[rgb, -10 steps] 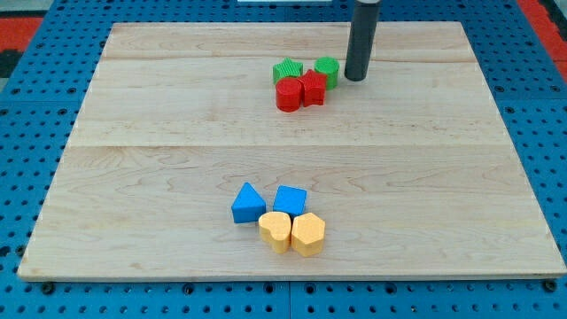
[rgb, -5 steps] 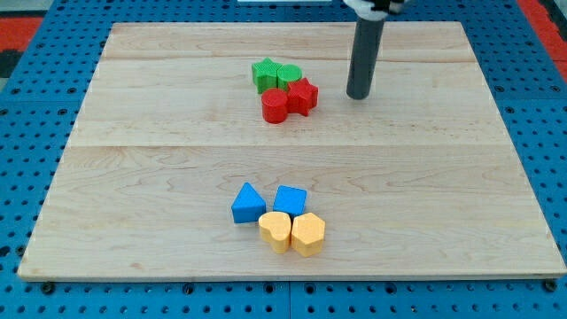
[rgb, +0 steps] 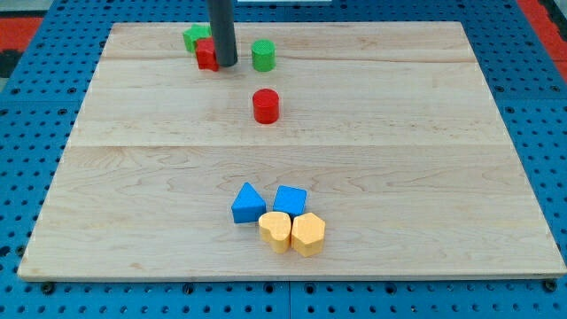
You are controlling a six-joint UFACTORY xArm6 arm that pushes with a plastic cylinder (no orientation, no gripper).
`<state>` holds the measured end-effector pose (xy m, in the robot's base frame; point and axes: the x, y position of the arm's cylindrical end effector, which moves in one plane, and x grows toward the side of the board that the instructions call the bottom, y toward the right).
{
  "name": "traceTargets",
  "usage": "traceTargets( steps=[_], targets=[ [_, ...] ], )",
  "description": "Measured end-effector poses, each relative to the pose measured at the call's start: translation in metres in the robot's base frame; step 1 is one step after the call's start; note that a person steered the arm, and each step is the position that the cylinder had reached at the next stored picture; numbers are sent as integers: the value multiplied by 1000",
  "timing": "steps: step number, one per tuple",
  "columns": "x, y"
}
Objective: Move the green blocks and red blocks towards the top left corner
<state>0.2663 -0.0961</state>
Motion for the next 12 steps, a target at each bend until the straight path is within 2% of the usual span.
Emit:
traceTargets(
  steps=[1,2,3,4,6,7,9,10,12],
  targets=[
    [-22,21],
    [-65,41],
    [-74,11],
    [-73,-28],
    [-34,-42],
    [-42,-45],
    [-48,55],
    [-33,151],
    [-6,133]
  ],
)
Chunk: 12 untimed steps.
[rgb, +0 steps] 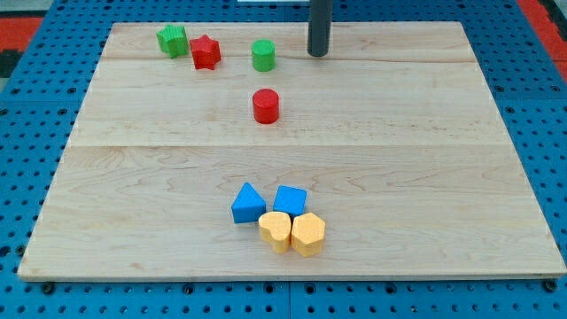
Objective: Move the green blocks and red blocks towards the top left corner
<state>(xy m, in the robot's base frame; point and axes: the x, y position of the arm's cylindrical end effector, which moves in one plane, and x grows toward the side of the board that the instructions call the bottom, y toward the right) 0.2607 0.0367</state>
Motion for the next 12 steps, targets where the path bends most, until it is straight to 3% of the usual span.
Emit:
traceTargets(
  steps=[1,2,3,4,7,8,9,11,12],
  targets=[
    [-2,-66],
    [-2,-89],
    [13,-1],
    [83,59],
    [136,-61],
    [88,-149],
    [64,-193],
    [86,-158],
    [66,-168]
  ],
)
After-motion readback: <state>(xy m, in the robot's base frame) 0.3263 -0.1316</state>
